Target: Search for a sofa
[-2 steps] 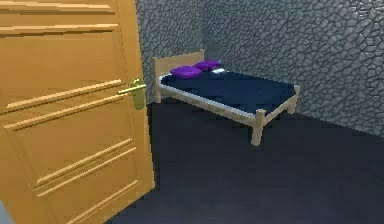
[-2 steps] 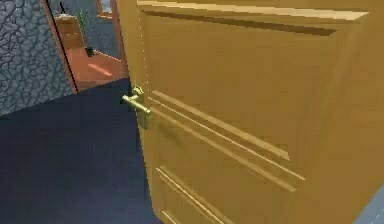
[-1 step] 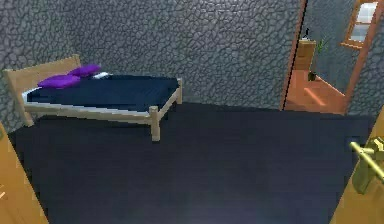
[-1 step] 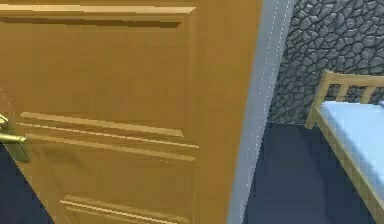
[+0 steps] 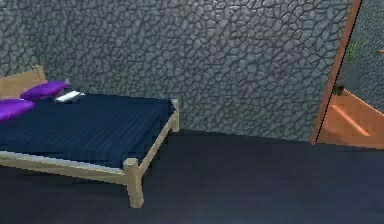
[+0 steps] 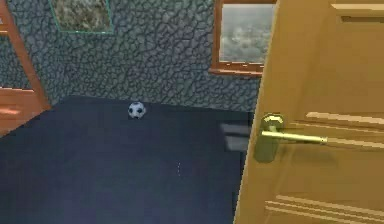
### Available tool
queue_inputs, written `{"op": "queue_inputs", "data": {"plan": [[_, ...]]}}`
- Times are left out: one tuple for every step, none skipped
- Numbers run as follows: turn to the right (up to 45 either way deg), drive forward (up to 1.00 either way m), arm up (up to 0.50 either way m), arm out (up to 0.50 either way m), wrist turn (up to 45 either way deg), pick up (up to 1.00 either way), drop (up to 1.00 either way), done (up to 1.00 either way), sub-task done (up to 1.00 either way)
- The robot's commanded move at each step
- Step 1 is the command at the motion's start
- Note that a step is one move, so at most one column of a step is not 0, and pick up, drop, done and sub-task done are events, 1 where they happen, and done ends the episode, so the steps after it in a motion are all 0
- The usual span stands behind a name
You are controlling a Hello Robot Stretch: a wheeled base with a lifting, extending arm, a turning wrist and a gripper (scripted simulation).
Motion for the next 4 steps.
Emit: {"op": "queue_inputs", "data": {"plan": [[45.0, 0.00, 0.00, 0.00, 0.0, 0.00, 0.00, 0.00, 0.00], [12.0, 0.00, 0.00, 0.00, 0.0, 0.00, 0.00, 0.00, 0.00], [0.0, 0.25, 0.00, 0.00, 0.0, 0.00, 0.00, 0.00, 0.00], [-12.0, 0.00, 0.00, 0.00, 0.0, 0.00, 0.00, 0.00, 0.00]]}}
